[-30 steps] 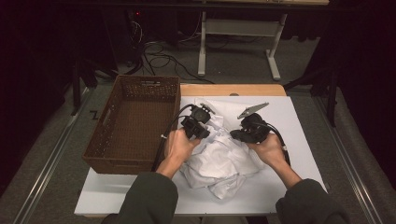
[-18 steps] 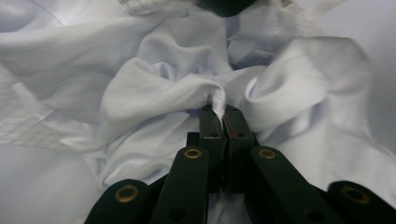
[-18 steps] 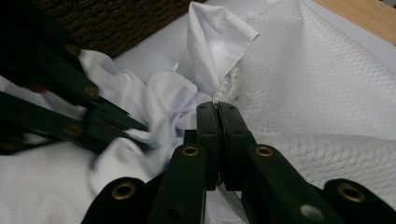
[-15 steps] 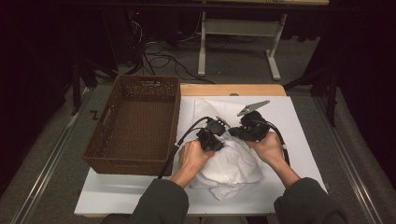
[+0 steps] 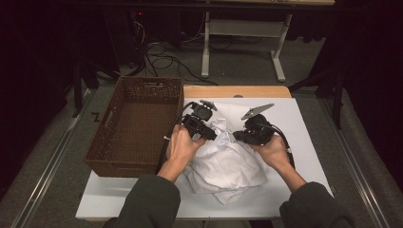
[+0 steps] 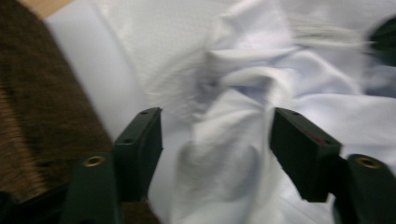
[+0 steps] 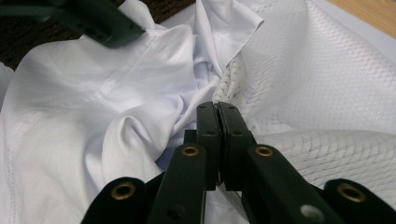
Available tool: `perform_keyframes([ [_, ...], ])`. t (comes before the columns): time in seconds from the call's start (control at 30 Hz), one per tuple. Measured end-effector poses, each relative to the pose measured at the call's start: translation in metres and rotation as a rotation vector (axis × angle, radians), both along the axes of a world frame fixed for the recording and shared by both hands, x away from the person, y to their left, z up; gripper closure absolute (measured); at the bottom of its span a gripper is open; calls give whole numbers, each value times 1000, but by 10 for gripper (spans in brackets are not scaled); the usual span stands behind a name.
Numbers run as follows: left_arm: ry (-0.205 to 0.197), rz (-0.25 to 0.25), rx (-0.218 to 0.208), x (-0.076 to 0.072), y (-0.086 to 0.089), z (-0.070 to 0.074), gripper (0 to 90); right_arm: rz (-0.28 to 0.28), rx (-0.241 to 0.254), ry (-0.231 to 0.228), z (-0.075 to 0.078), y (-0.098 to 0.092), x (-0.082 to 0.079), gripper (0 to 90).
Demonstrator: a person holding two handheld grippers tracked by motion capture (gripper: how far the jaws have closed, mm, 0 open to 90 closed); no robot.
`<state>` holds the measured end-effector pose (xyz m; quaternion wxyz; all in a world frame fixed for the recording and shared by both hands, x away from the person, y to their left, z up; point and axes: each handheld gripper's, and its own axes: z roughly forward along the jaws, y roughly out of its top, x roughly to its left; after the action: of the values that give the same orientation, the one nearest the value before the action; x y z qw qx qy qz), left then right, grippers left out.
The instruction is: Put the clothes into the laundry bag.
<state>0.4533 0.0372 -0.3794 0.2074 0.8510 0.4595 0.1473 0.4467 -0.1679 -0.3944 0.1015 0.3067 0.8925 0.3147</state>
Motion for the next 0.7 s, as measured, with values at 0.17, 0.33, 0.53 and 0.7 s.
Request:
perform_keyframes([
  [0.17, 0, 21, 55, 21, -2, -3, 260, -16, 6, 11, 2, -3, 0, 892],
  [0.33, 87, -9, 56, 39, -12, -27, 228, -11, 2, 18, 0, -6, 4, 892],
  [0.53, 156, -69, 118, 41, -28, -52, 241, -15, -7, 31, -2, -5, 4, 892],
  [0.7, 199, -72, 77, 39, -27, -69, 268, -4, -16, 23, -3, -4, 4, 892],
])
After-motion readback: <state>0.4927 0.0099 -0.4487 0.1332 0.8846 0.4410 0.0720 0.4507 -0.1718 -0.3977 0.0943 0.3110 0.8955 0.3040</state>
